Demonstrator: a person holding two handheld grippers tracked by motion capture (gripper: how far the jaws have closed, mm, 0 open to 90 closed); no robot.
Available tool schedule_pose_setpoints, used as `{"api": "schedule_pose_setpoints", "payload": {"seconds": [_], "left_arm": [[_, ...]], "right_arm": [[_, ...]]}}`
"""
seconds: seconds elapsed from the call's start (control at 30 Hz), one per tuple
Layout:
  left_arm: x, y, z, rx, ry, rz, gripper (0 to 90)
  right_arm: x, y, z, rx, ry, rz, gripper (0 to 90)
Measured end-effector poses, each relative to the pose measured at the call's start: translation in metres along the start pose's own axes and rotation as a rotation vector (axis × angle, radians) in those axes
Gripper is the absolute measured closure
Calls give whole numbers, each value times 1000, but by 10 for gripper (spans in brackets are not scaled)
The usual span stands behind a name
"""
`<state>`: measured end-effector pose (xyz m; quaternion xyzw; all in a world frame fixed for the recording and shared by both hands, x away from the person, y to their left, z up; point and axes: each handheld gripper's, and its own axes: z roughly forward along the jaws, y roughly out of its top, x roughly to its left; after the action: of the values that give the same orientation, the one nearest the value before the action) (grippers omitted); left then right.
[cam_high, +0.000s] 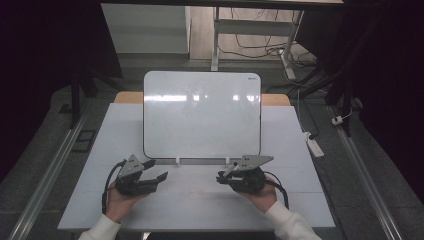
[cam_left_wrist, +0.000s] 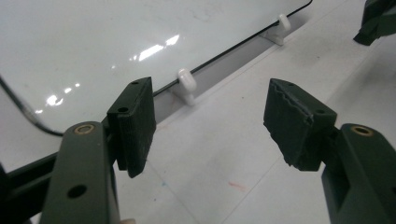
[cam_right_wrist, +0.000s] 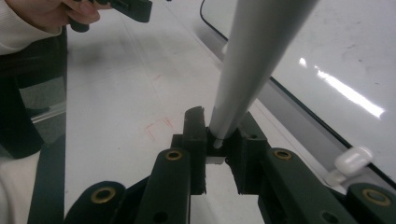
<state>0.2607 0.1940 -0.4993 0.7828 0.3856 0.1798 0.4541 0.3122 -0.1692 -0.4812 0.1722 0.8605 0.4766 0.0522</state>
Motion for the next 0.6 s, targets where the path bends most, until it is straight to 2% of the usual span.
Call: {"api": "schedule_pose_setpoints", "payload": {"seconds": [0.13,0.2,0.23,0.27,0.4,0.43,0.47,0.53,0.57,0.6], "left_arm": [[-6,8,3,-17,-19,9,345],[-10,14,6,-28,-38,14,345],[-15,23,10,-40,-58,24,344],[-15,23,10,-40,-58,24,344],[-30,44,20,-67,-94,69,344],[-39,53,25,-78,-121,88,343],[-39,53,25,-78,-121,88,342],[-48,62,30,-84,-142,111,342],[-55,69,35,-88,-167,126,342],[-55,69,35,-88,-167,126,343]], "right_arm": [[2,1,6,7,12,2,776],[3,2,9,8,15,8,776],[3,3,11,6,14,19,776],[3,3,11,6,14,19,776],[5,6,13,5,7,28,776],[5,5,15,3,7,37,776],[5,5,15,3,7,37,776],[5,5,16,1,13,52,776],[5,6,16,-5,18,59,776],[5,6,16,-7,21,60,776]]}}
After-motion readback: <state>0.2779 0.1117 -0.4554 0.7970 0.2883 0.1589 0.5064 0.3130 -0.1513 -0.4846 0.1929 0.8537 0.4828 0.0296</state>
